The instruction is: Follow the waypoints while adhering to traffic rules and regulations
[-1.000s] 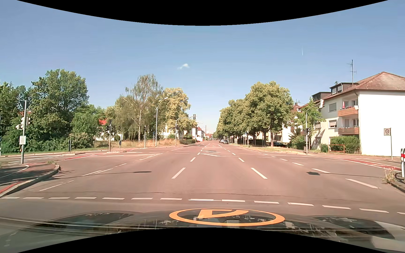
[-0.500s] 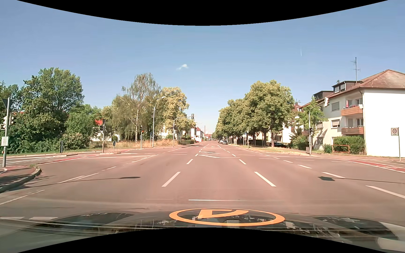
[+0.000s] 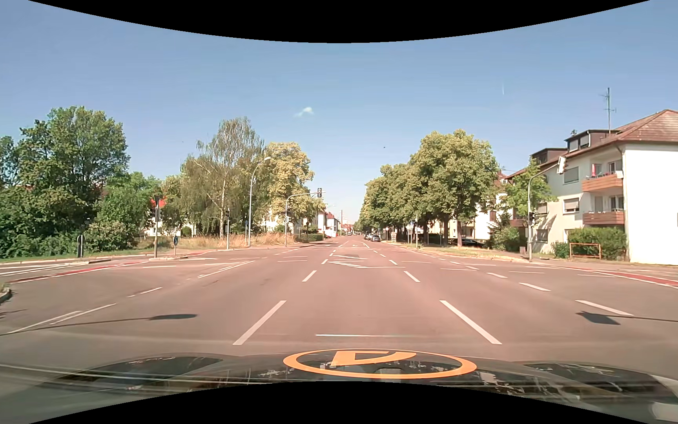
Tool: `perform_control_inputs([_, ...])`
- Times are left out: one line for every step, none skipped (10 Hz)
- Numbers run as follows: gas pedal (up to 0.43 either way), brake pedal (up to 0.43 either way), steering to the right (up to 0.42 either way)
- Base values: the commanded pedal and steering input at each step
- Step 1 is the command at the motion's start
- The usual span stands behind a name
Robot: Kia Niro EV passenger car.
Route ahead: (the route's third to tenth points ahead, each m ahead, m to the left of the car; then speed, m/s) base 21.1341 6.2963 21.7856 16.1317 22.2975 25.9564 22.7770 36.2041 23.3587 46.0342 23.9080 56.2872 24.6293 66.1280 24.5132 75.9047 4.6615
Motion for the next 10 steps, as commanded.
perform_control_inputs([0.512,0.000,0.000])
perform_control_inputs([0.469,0.000,-0.003])
perform_control_inputs([0.449,0.000,-0.005])
perform_control_inputs([0.378,0.000,-0.005])
perform_control_inputs([0.378,0.000,-0.006])
perform_control_inputs([0.370,0.000,-0.006])
perform_control_inputs([0.358,0.000,-0.005])
perform_control_inputs([0.350,0.000,-0.006])
perform_control_inputs([0.319,0.000,-0.006])
perform_control_inputs([0.311,0.000,-0.005])
